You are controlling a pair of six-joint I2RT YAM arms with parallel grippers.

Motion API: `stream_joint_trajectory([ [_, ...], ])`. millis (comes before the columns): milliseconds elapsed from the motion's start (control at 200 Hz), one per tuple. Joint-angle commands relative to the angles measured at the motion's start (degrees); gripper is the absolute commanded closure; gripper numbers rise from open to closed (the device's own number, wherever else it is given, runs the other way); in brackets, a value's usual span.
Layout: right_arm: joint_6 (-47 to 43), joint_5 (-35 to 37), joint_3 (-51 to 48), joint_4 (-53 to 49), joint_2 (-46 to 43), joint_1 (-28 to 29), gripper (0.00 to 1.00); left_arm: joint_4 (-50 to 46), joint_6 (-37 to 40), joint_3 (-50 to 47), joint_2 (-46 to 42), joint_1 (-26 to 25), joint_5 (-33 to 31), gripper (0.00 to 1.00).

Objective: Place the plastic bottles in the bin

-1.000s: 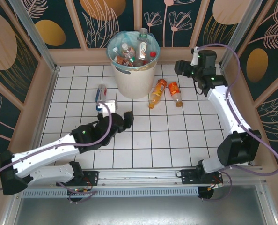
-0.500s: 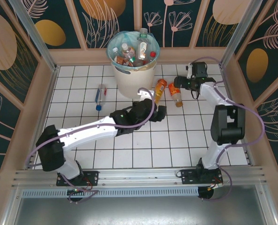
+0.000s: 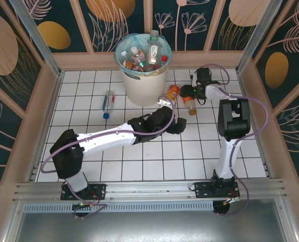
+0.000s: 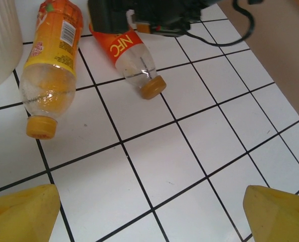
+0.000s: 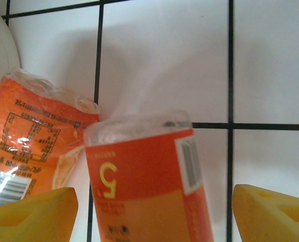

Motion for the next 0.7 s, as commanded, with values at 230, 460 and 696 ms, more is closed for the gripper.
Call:
stream_joint_trajectory([
  [230, -1.44, 3.46, 5.09, -6.63, 4.78, 1.72, 0.32, 2.54, -1.02, -2.65, -2.0, 0.5, 1.36, 0.06],
  [460, -1.23, 5.7, 4.12, -8.25, 2.1, 1.75, 0.42, 3.65, -0.75, -3.46, -2.81, 0.5, 1.44, 0.06],
  [696, 0.38, 6.96, -3.53, -7.56, -7.71, 1.59, 0.46, 4.7, 0.06, -2.29, -2.8, 0.57, 2.71, 0.06],
])
